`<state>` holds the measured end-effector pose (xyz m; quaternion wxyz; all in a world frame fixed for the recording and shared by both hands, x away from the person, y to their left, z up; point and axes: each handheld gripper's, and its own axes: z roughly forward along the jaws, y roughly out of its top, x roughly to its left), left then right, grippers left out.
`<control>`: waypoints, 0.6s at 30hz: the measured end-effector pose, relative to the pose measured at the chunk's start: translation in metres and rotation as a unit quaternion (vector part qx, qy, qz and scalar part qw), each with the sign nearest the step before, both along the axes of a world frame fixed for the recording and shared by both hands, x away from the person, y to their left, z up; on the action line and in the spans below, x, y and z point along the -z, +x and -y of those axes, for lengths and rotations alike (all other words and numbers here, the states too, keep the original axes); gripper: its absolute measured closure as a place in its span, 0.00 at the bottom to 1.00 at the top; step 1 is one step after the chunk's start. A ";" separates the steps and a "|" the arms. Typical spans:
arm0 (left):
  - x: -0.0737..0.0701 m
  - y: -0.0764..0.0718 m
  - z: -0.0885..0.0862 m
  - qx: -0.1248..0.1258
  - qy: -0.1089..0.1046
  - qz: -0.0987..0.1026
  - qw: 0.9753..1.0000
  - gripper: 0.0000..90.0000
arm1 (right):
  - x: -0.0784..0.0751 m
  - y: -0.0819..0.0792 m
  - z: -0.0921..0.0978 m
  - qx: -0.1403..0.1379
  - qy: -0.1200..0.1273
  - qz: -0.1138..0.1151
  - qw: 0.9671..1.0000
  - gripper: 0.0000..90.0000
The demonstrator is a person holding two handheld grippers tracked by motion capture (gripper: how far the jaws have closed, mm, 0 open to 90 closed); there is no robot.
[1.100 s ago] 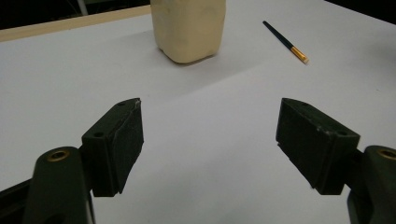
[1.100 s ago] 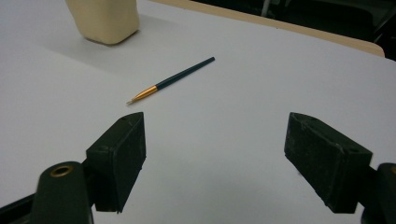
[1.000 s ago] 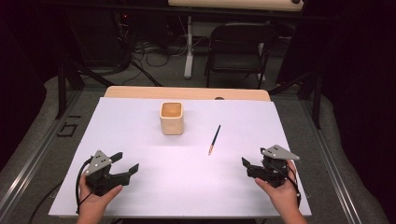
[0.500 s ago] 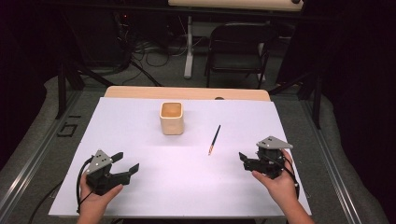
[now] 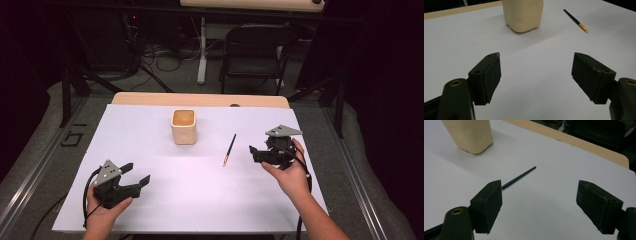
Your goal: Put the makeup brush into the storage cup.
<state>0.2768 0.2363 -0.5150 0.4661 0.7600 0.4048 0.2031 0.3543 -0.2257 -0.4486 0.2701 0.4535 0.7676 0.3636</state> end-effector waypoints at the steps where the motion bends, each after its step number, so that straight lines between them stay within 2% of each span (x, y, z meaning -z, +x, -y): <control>1: 0.000 0.000 0.000 0.000 0.000 0.000 1.000 0.26 | 0.000 0.000 0.000 0.000 0.000 0.000 1.000 0.23; 3: 0.000 0.001 0.000 0.000 0.001 -0.001 1.000 0.26 | -0.002 0.011 -0.006 0.002 0.002 -0.010 1.000 0.23; 4: 0.000 0.001 0.000 0.001 0.001 -0.001 1.000 0.26 | -0.002 0.011 -0.006 0.002 0.002 -0.010 1.000 0.23; 5: 0.000 0.001 0.000 0.001 0.002 -0.001 1.000 0.26 | -0.001 0.019 -0.010 0.006 0.002 -0.009 1.000 0.23; 7: 0.000 0.002 0.000 0.000 0.001 0.000 1.000 0.26 | -0.001 0.022 -0.011 0.007 -0.002 -0.012 1.000 0.23; 8: 0.000 0.002 -0.001 0.000 0.001 -0.001 1.000 0.26 | 0.001 0.031 -0.015 0.010 -0.001 -0.016 1.000 0.23; 13: 0.000 0.002 -0.001 -0.002 0.001 -0.001 1.000 0.26 | 0.001 0.045 -0.020 0.019 -0.005 -0.027 0.999 0.23; 14: 0.001 0.002 -0.002 -0.002 0.002 -0.001 1.000 0.26 | 0.002 0.053 -0.022 0.025 -0.014 -0.032 0.999 0.23; 18: 0.001 0.002 -0.002 0.000 0.002 0.000 1.000 0.26 | 0.002 0.063 -0.025 0.034 -0.010 -0.038 0.999 0.23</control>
